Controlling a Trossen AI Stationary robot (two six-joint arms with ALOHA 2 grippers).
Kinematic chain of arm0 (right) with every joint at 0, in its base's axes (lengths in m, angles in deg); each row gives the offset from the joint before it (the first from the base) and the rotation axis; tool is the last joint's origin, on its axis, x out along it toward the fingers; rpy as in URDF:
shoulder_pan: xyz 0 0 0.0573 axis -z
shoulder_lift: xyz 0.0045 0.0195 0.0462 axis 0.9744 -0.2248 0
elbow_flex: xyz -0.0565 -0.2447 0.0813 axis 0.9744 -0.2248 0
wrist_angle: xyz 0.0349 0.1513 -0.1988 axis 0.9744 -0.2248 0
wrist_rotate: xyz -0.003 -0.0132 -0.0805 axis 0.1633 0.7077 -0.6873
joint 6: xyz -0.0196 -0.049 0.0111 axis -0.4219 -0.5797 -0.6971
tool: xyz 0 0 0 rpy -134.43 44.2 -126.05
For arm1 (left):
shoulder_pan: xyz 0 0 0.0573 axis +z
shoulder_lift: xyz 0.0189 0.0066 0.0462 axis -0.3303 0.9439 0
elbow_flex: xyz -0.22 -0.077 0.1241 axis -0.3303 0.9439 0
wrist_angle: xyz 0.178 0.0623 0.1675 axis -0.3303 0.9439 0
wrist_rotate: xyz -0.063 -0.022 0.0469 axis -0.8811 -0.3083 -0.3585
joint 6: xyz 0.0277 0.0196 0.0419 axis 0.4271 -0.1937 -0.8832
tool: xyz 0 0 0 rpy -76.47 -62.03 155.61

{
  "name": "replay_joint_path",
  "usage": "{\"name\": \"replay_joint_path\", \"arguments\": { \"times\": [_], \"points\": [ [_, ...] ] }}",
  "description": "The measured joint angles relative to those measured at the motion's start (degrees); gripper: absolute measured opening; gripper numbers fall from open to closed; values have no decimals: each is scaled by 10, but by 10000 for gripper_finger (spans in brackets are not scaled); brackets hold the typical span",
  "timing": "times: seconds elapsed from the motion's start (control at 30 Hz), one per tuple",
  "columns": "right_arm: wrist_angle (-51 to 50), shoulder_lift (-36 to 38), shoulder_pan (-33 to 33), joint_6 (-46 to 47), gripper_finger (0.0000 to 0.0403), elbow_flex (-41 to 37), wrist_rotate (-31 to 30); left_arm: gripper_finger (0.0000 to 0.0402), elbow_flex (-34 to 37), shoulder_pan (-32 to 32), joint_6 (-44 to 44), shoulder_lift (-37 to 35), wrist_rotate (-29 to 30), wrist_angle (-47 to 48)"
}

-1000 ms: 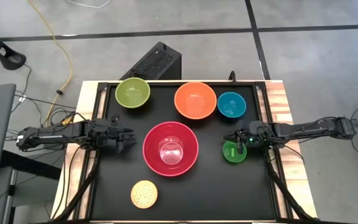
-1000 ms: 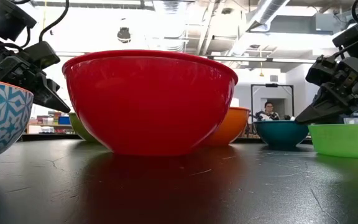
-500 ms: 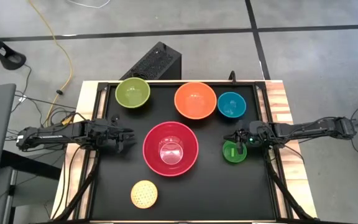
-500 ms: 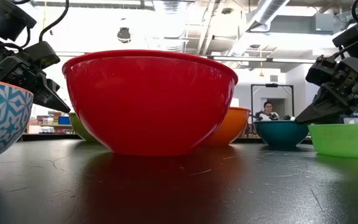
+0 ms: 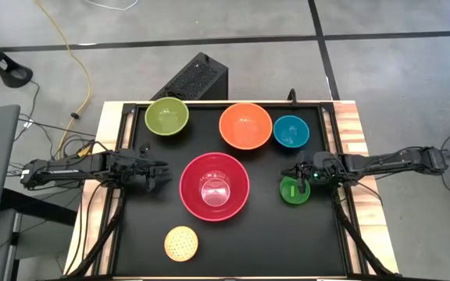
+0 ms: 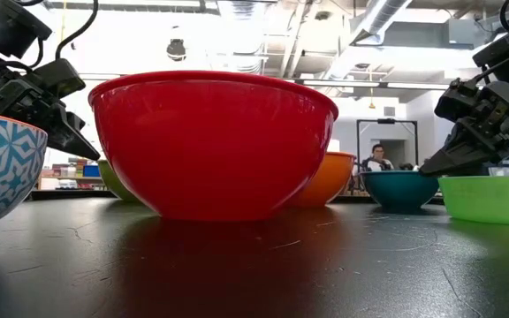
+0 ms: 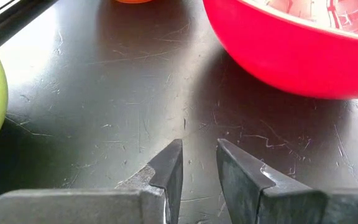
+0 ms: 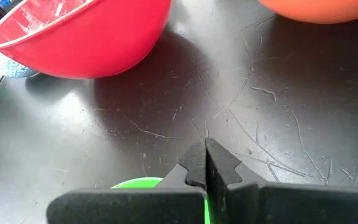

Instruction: Nest bowls inside each other

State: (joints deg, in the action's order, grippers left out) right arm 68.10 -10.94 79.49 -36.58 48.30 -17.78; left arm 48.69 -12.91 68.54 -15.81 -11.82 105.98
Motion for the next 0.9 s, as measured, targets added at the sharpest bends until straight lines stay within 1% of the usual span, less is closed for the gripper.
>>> {"name": "replay_joint_path", "arguments": {
  "times": [0.77, 0.9],
  "points": [
    [0, 0, 0, 0, 11, 0, 0, 87, 0, 0, 0, 0, 0, -1],
    [0, 0, 0, -29, 11, 0, 0, 87, 0, 0, 42, 0, 0, -25]
  ]
}}
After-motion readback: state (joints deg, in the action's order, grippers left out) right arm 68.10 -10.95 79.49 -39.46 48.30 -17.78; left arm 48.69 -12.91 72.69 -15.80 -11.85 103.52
